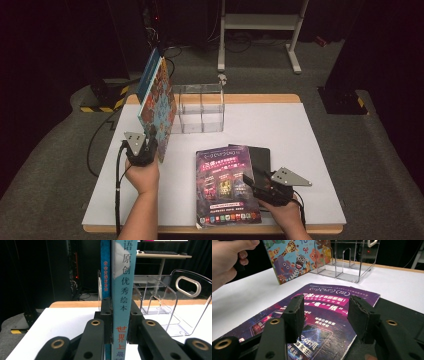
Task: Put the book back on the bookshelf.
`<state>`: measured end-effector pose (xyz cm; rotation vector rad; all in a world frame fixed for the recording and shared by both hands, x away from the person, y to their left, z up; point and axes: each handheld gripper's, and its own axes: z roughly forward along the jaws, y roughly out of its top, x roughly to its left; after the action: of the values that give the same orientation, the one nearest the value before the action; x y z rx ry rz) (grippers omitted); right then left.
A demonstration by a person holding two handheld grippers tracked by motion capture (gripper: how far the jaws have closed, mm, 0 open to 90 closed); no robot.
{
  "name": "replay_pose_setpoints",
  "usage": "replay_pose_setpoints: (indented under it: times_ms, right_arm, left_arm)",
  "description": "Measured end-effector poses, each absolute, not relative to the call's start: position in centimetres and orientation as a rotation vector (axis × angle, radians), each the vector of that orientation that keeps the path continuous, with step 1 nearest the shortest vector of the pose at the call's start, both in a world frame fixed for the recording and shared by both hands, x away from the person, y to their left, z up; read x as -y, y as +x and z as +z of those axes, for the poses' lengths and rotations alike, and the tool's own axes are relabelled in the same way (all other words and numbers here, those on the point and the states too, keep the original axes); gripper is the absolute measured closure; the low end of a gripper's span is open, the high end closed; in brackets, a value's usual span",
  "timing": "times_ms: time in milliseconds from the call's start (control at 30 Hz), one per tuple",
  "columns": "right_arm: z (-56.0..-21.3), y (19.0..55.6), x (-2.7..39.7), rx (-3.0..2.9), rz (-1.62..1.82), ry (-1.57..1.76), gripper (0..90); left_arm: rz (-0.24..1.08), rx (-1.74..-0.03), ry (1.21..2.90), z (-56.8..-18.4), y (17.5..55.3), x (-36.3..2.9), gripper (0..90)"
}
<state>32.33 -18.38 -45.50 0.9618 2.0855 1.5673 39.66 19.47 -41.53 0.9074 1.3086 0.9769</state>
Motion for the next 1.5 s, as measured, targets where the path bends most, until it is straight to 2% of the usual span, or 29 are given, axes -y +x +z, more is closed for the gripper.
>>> replay_pose_setpoints:
  times_ms: [633,1500]
  right_arm:
    - [-45.7,32.4,18.2,-2.097,1.556,0.964,46.6]
    - [-46.0,32.4,18.0,-2.119,1.528,0.958,45.8]
  left_arm:
    - [0.904,-1.296,0.962,-41.8,39.7,-19.9,67.3]
    - [0.86,-1.279,1.02,-42.4,38.5,-20.0,59.5]
